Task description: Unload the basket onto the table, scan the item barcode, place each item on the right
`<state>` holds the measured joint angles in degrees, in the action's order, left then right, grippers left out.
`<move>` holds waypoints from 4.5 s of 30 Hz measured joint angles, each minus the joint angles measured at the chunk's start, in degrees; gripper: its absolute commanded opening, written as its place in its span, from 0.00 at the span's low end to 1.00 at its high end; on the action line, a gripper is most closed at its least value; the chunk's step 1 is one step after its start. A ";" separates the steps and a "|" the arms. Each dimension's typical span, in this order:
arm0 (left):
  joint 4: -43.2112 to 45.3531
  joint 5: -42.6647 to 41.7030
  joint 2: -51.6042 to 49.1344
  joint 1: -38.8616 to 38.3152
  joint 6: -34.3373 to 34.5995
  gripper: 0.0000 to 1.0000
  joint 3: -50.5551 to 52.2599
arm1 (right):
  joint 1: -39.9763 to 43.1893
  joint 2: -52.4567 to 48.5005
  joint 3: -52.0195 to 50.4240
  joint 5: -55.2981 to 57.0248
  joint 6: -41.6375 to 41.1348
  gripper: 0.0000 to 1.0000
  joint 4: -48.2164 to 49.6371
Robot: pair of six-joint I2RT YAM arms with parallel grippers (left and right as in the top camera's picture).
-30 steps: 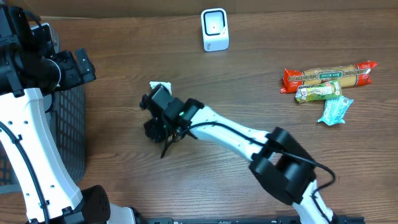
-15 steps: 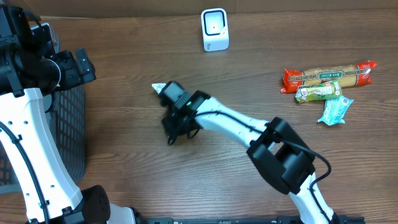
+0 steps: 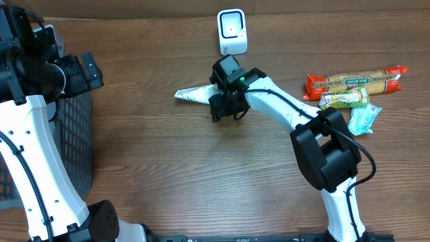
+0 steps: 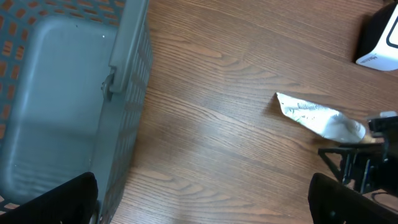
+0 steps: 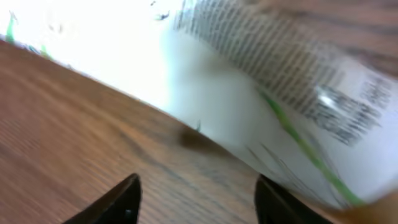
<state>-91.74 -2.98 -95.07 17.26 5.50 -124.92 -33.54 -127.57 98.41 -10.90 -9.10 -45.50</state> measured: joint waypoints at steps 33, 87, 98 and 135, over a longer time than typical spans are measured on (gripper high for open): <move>0.00 0.00 0.00 0.00 0.00 1.00 0.00 | -7.54 -6.43 7.30 6.45 -18.34 0.65 5.42; 0.00 0.00 0.00 0.00 0.00 1.00 0.00 | 1.68 10.78 -18.29 -12.24 -18.25 0.07 16.85; 0.00 0.00 0.00 0.00 0.00 1.00 0.00 | 2.99 10.75 -18.29 -19.76 -8.37 0.72 15.28; 0.00 -0.02 0.00 0.00 0.00 1.00 0.00 | -20.06 -11.43 15.58 31.36 0.59 1.00 -0.55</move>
<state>-91.74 -3.01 -95.07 17.26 5.50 -124.92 -53.60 -139.00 113.99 20.47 -8.51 -46.04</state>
